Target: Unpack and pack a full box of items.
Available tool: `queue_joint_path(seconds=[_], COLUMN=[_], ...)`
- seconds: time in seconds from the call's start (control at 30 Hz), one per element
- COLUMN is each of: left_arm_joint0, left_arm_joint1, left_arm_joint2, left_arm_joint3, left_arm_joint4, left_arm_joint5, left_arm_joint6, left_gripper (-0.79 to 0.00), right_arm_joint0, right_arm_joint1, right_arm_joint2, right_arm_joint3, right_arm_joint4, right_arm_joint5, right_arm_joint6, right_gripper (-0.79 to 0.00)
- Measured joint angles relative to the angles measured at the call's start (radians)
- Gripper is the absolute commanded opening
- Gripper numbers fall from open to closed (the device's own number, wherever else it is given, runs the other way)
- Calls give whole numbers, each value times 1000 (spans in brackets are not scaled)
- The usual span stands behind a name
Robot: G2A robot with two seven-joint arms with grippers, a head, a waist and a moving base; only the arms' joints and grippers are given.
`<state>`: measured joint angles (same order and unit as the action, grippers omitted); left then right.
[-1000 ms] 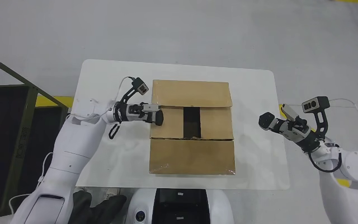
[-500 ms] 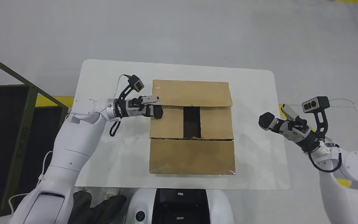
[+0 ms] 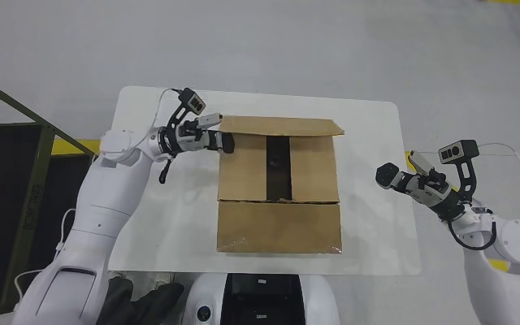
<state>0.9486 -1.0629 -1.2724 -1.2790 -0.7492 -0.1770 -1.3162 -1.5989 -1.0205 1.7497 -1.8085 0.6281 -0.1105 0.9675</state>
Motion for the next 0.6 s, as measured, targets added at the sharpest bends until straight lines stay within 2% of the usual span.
queue_joint_path(seconds=[0.17, 0.47, 0.6], left_arm_joint0=[-37, -113, -143], left_arm_joint1=[-8, -26, -34], left_arm_joint2=[10, 44, 57], left_arm_joint3=[3, 43, 52], left_arm_joint4=[-5, -48, 6], left_arm_joint5=[-7, 3, -38], left_arm_joint6=[54, 84, 195], left_gripper=[0, 0, 0], right_arm_joint0=[0, 0, 0], right_arm_joint1=[0, 0, 0], right_arm_joint2=[0, 0, 0], right_arm_joint3=[0, 0, 0], right_arm_joint4=[0, 0, 0], right_arm_joint5=[0, 0, 0], right_arm_joint6=[0, 0, 0], right_gripper=[0, 0, 0])
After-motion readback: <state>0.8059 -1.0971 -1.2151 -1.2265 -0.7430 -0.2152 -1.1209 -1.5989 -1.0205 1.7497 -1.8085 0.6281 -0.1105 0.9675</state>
